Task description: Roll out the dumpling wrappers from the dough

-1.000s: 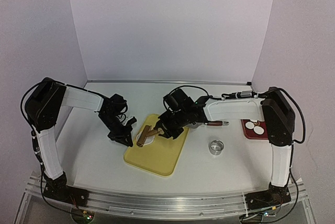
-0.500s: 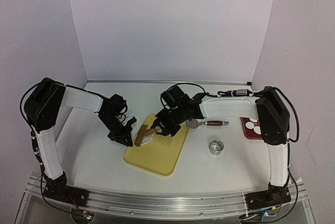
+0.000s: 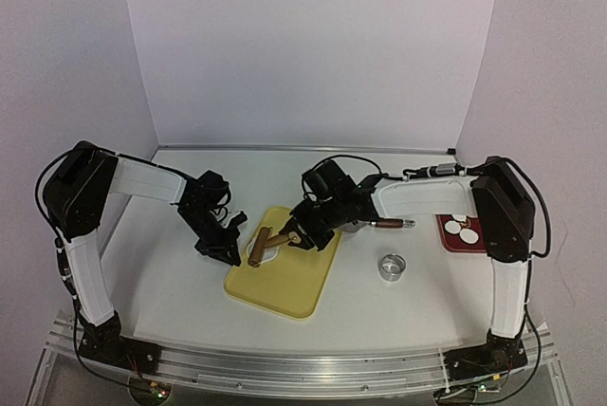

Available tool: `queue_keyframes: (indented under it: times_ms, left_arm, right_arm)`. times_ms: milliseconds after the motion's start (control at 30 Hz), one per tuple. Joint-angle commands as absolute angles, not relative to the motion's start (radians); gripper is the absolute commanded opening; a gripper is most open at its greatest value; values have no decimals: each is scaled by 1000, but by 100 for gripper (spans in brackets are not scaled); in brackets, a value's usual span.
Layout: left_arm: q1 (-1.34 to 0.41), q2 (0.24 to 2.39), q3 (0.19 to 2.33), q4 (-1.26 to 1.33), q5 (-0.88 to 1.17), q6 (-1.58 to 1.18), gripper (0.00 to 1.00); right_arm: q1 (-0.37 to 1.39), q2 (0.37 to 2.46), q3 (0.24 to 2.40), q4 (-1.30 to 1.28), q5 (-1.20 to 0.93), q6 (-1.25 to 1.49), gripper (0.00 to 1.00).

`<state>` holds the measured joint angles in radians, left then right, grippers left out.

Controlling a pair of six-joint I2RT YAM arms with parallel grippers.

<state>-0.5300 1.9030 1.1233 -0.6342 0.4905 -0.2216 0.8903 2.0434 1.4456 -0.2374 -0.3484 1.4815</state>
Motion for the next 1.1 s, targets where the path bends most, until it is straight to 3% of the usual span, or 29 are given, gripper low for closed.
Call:
queue_keyframes:
  times_ms: [0, 267, 633, 1067]
  left_arm:
    - [-511, 1896, 1096, -646, 365, -239, 0]
    - [-511, 1894, 1098, -647, 364, -233, 0]
    - [-494, 1896, 1100, -648, 345, -238, 0]
    - [-494, 1903, 1107, -644, 369, -221, 0]
  right_arm:
    - [869, 2121, 1273, -703, -249, 1451, 0]
    - [874, 2262, 1450, -707, -295, 1390, 0]
    - [800, 2111, 1239, -709, -257, 1367, 0]
    - [837, 2294, 1505, -731, -324, 1300, 0]
